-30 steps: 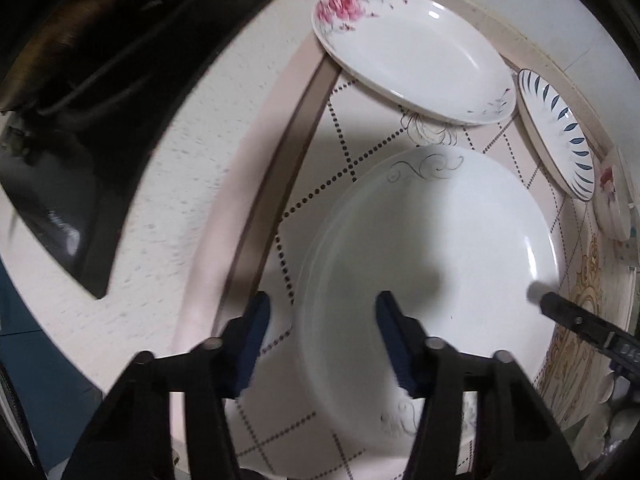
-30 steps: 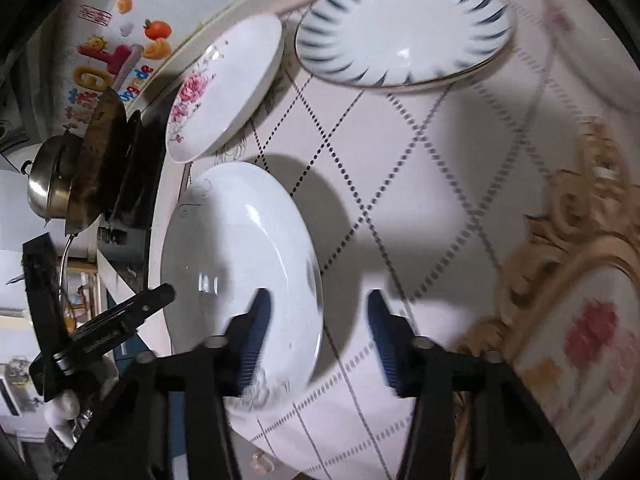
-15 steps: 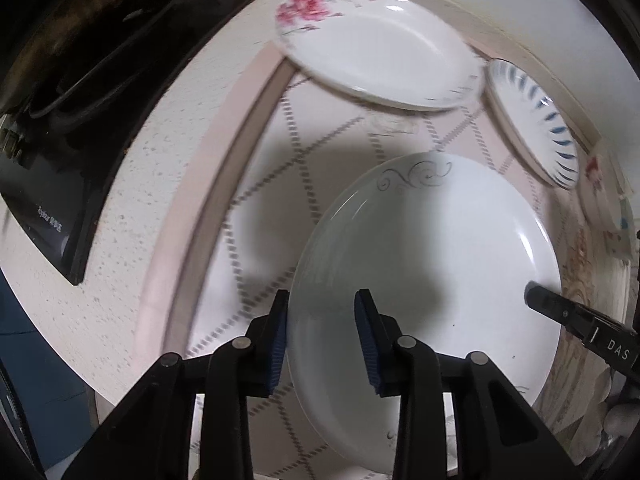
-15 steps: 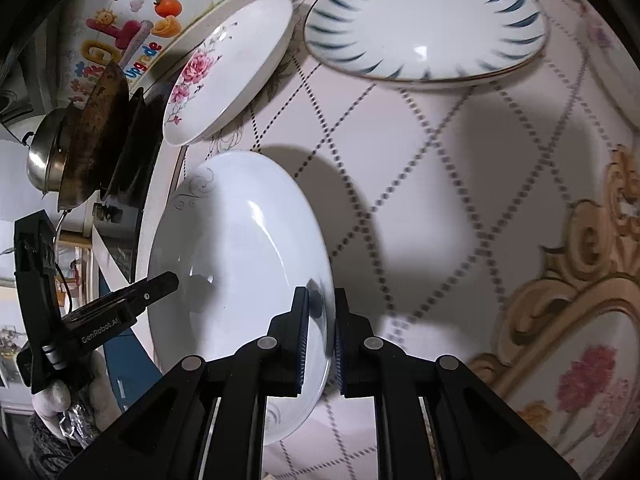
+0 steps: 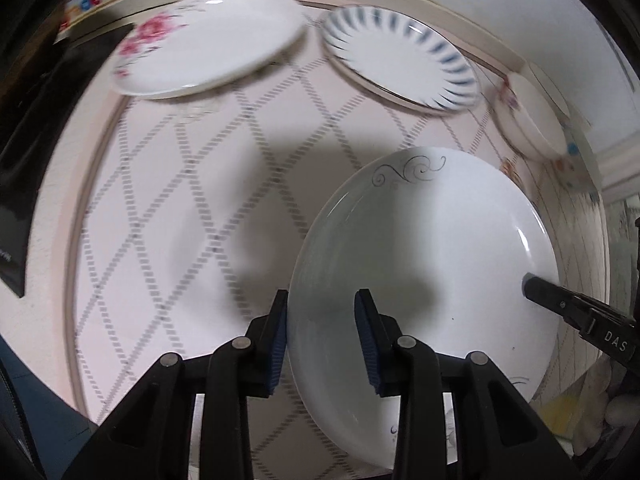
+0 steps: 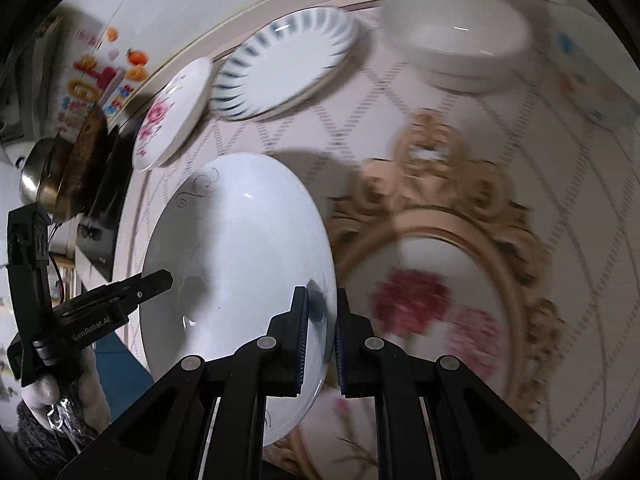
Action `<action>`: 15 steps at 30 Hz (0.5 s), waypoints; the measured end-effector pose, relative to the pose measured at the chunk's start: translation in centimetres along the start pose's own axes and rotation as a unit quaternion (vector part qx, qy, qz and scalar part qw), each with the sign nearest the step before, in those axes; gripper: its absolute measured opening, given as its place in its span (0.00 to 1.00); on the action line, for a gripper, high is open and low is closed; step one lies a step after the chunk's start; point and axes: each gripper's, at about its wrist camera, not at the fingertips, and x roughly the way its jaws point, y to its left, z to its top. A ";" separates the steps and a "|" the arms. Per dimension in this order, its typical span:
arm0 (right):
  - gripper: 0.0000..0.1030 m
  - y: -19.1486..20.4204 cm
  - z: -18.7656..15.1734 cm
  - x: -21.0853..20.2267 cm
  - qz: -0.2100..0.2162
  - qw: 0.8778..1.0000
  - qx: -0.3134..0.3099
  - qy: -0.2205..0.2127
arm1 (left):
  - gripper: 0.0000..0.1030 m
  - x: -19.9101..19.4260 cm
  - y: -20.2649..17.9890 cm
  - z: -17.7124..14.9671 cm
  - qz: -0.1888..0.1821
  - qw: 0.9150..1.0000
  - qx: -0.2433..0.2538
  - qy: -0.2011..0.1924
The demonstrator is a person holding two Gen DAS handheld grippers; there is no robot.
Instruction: Organize plates and bowls
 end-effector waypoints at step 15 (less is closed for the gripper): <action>0.13 -7.9 -2.0 -2.8 -0.014 0.998 0.060 -0.021 | 0.29 3.1 -5.9 1.8 0.013 0.999 0.034 0.018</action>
